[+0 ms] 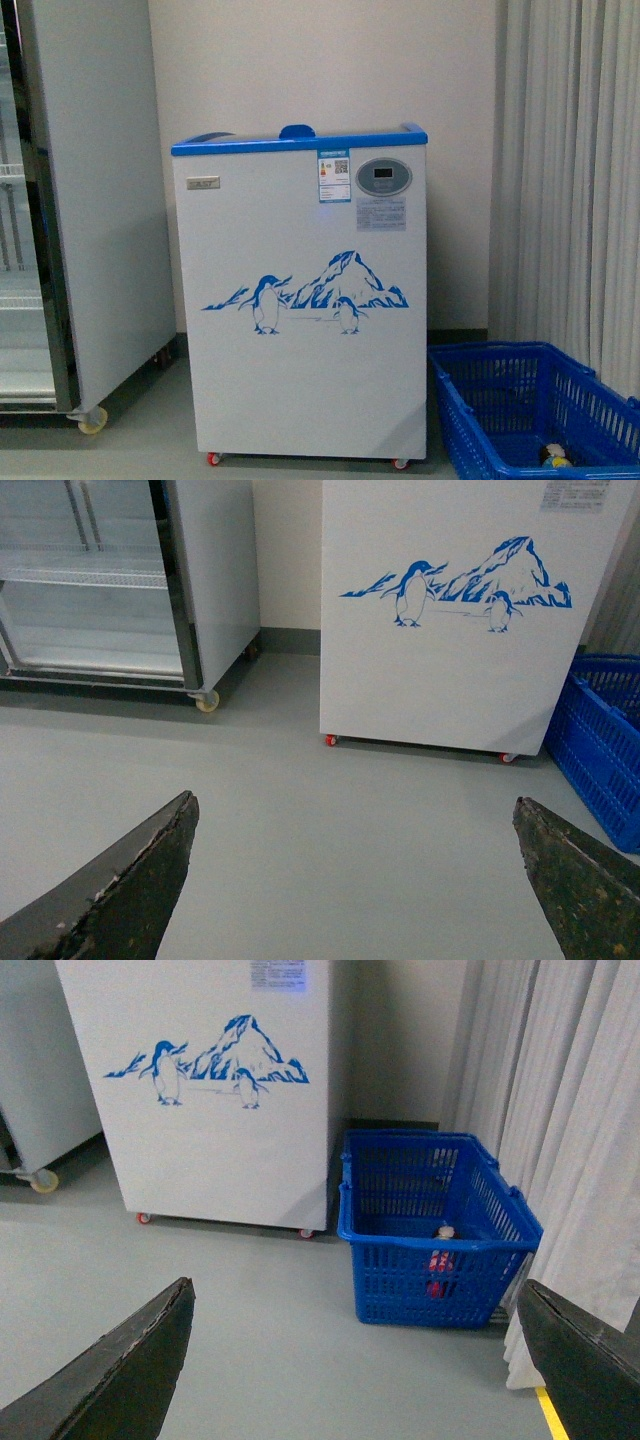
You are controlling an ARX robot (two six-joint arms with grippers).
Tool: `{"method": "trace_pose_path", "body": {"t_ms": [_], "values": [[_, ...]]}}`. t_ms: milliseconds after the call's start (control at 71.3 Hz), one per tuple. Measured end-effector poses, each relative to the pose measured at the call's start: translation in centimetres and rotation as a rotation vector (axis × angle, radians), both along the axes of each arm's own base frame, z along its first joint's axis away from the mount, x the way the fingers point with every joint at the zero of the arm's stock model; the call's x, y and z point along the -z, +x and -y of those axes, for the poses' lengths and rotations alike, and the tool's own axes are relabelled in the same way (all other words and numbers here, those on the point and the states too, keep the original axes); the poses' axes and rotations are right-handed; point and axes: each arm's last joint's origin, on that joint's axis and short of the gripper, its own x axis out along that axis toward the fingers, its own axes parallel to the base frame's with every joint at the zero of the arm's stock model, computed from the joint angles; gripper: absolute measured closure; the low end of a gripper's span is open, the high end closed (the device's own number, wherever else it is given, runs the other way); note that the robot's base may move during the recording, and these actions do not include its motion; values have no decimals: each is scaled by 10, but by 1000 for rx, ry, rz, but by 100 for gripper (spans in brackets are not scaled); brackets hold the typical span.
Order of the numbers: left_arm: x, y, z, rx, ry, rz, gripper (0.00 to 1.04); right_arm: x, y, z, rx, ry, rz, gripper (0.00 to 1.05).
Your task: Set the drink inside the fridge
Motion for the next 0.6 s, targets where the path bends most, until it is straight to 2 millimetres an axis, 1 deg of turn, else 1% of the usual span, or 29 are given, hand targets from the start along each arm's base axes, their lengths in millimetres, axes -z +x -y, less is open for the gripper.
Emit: {"method": "trace_pose_path", "body": {"t_ms": [603], "values": [[0, 0, 0, 0, 0, 0, 8, 0, 0, 0, 0, 0, 0, 8]]}}
